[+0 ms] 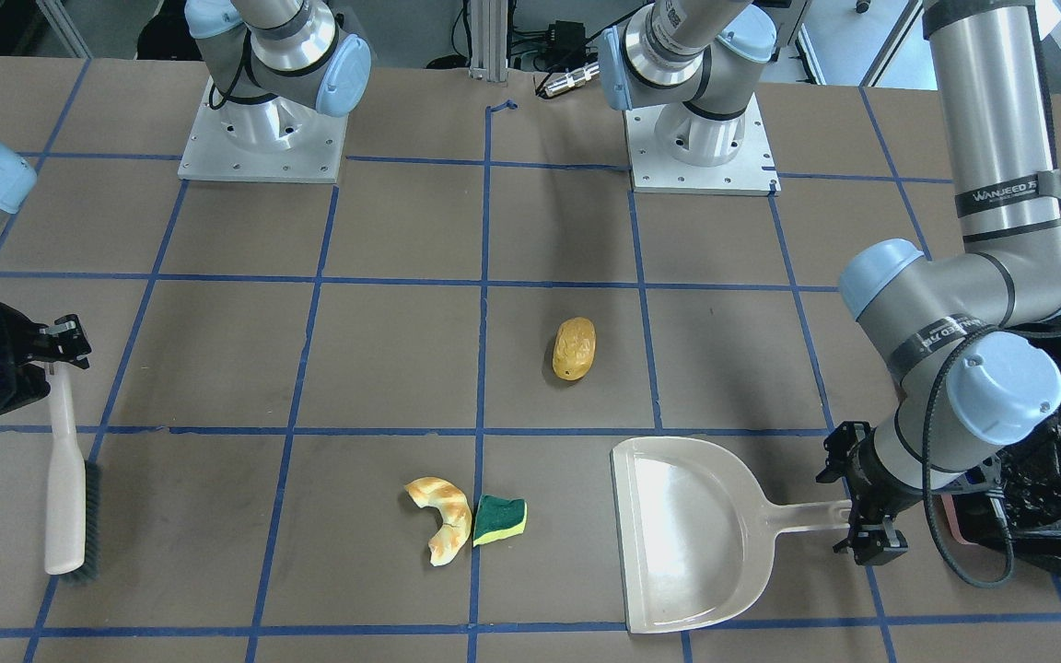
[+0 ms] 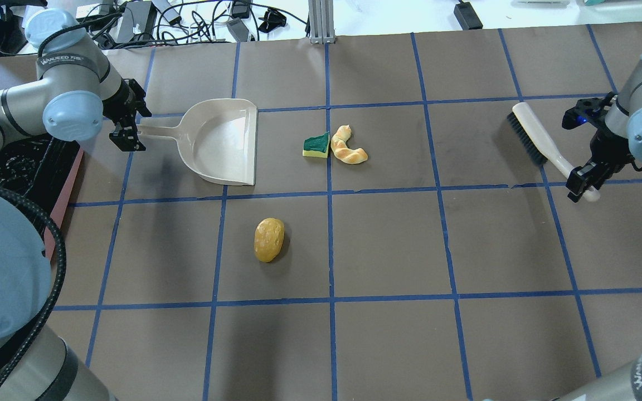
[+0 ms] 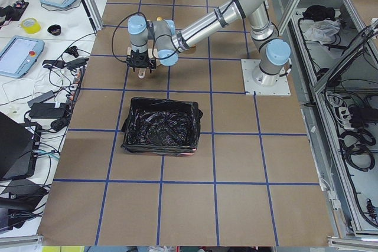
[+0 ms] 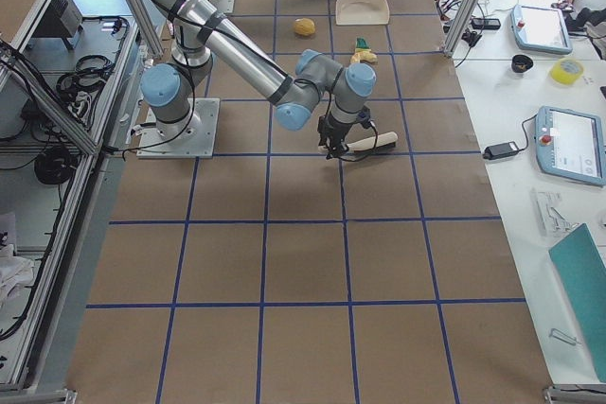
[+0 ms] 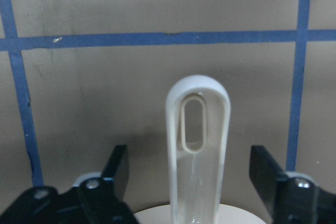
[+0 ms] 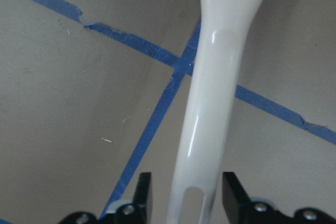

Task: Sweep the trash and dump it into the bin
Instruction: 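Grasp the white brush handle with the right gripper and lift it, then sweep the sponge and pastry into the dustpan with the right gripper's brush, then sweep the yellow potato into the dustpan with the brush in the right gripper, then tip the dustpan over the black bin with the left gripper while the right withdraws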

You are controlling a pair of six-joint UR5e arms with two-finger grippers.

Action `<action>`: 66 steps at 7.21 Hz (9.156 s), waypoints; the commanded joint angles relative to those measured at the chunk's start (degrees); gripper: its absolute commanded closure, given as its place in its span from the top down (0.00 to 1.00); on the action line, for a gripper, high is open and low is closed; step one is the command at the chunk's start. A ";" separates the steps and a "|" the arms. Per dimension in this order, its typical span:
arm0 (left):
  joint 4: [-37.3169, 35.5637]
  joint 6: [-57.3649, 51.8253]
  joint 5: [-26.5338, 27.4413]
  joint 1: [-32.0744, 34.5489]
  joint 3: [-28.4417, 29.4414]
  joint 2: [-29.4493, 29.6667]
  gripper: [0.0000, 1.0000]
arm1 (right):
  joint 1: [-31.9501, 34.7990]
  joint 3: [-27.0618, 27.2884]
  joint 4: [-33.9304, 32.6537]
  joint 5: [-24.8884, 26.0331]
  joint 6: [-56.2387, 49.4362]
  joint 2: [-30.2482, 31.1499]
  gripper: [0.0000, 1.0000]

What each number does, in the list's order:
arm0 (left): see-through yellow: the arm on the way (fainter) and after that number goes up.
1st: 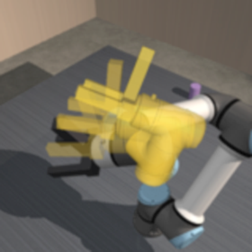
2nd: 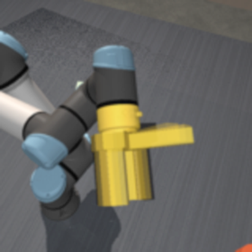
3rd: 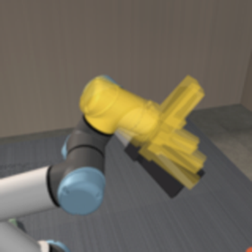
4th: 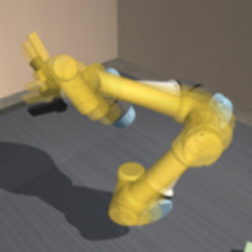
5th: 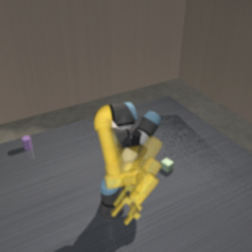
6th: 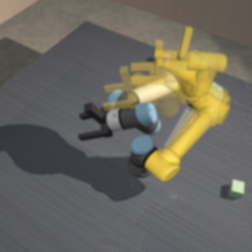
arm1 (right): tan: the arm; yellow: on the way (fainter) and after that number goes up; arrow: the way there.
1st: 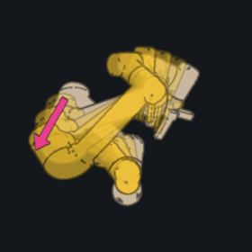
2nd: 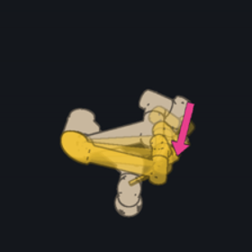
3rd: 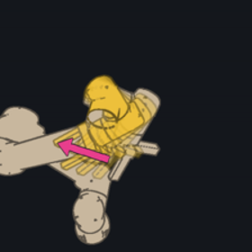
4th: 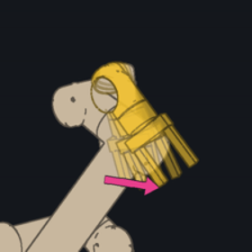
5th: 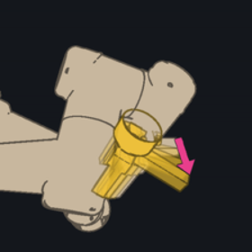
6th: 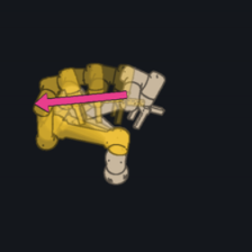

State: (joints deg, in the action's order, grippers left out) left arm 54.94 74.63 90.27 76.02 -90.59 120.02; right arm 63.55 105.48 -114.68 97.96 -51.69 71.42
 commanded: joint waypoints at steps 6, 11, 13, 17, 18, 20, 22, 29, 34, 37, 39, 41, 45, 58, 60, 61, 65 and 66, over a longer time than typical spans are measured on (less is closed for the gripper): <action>-1.41 -3.62 -0.27 1.05 1.03 -1.63 0.00 | 9.18 -0.01 8.14 0.74 21.81 6.98 0.00; -0.27 2.86 7.90 9.50 4.19 1.26 0.00 | 29.85 -0.36 13.87 -1.97 62.11 7.95 0.00; -0.27 6.30 9.30 10.28 4.19 2.14 0.00 | 34.95 -0.88 11.78 -8.61 71.00 5.33 0.00; -0.71 7.37 10.28 10.55 4.28 2.93 0.00 | 44.80 -10.68 2.46 -22.49 76.56 -6.17 0.00; -0.80 7.46 10.28 10.55 4.28 2.93 0.00 | 47.26 -15.08 0.27 -26.81 78.13 -9.07 0.00; -0.97 7.37 10.28 10.55 4.28 2.93 0.00 | 53.58 -22.56 -1.68 -32.12 83.49 -13.04 0.00; -0.97 7.37 10.19 10.64 4.28 2.93 0.00 | 54.05 -23.30 1.63 -28.47 82.55 -12.53 0.00; -0.27 -12.45 9.84 2.93 -0.78 -3.64 0.00 | 47.46 -18.67 33.41 -7.96 84.37 2.81 0.00; 0.69 -10.91 10.63 2.03 -18.01 -15.24 0.00 | 57.28 -3.62 21.53 -25.59 119.89 9.81 0.00; -0.79 -8.11 10.37 2.12 -22.61 -17.28 0.00 | 62.57 1.46 6.82 -25.98 116.05 7.52 0.00; -5.60 -7.75 10.45 2.12 -25.41 -17.28 0.00 | 65.46 3.16 -1.84 -26.07 106.86 6.29 0.00; -7.57 -7.66 10.37 2.12 -26.39 -17.28 0.00 | 67.75 2.63 -12.96 -28.42 103.28 2.17 0.00; -7.74 -7.57 10.28 2.20 -25.69 -17.02 0.00 | 67.86 -3.96 -16.09 -38.18 122.14 -1.28 0.00; 24.25 -32.74 1.31 -18.68 10.15 -15.18 0.00 | 21.85 -3.87 19.15 2.41 54.60 10.15 0.00; 24.25 -42.23 1.14 -25.36 14.11 -12.64 0.00 | 13.48 -3.35 15.84 2.06 44.10 9.71 0.00; 24.25 -43.85 0.79 -27.74 16.47 -11.06 0.00 | 10.66 -2.39 11.81 2.06 39.26 9.01 0.00; 19.37 -56.33 -2.38 -32.42 25.80 -2.53 0.00 | 2.99 3.40 4.34 -2.69 29.20 8.92 0.00; 15.76 -59.13 -4.64 -32.34 26.77 -0.60 0.00 | 2.99 5.07 0.73 -2.69 28.15 8.83 0.00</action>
State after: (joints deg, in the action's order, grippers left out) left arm 74.83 18.89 87.70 43.97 -65.47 116.95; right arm 66.87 108.46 -109.59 95.53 -22.22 80.46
